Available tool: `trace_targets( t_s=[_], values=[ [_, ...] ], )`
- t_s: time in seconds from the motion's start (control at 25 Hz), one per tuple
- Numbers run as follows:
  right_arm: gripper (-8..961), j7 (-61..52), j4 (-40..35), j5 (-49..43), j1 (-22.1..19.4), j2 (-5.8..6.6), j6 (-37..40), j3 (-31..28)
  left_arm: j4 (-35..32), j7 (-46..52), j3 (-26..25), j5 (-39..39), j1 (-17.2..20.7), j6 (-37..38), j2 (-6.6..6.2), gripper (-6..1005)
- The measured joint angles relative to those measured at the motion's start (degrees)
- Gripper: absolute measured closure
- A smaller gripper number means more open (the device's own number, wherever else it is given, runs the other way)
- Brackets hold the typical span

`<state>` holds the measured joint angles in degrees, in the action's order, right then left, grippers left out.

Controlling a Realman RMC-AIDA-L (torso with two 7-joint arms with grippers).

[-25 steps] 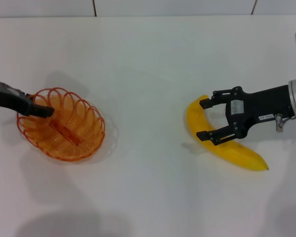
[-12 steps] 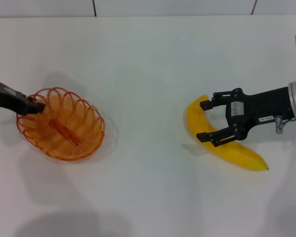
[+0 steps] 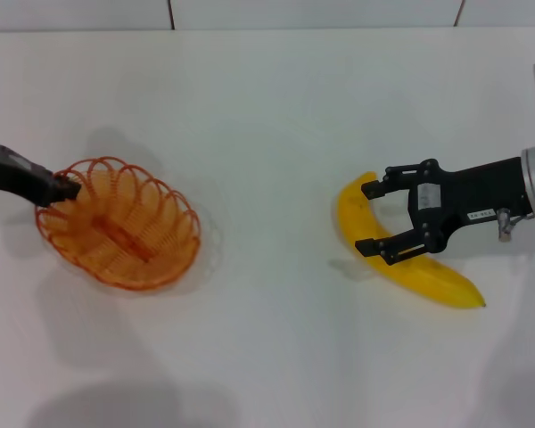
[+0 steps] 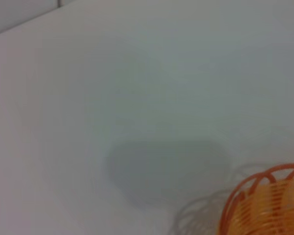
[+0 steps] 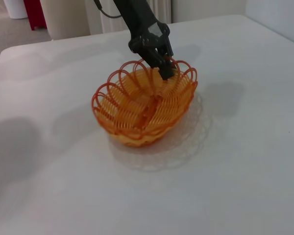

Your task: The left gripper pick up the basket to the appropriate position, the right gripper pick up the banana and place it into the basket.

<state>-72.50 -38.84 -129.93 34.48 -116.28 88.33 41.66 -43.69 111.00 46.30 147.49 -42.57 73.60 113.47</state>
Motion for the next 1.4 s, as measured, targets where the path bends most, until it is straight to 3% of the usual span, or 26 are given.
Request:
trace_targets(
  t_s=[0.52, 0.84, 1.04, 1.4],
  values=[
    [60, 0.0, -0.08, 0.06, 0.5, 0.0, 0.11, 0.41, -0.08, 0.59, -0.86, -8.3, 0.8, 2.44, 1.71, 905],
    [59, 0.06, -0.03, 0.41, 0.92, -0.05, 0.12, 1.4, 0.05, 0.56, -4.46, -17.2, 3.25, 1.15, 2.39, 926],
    [59, 0.08, 0.0, 0.41, 1.04, -0.09, 0.16, 1.57, 2.09, 1.55, -4.96, -23.4, 4.59, -1.74, 2.67, 926],
    [60, -0.24, 0.0, 0.38, 1.49, -0.12, 0.86, 2.28, 11.03, 2.33, -4.99, -23.89, 3.32, -11.48, 2.73, 926]
  ],
)
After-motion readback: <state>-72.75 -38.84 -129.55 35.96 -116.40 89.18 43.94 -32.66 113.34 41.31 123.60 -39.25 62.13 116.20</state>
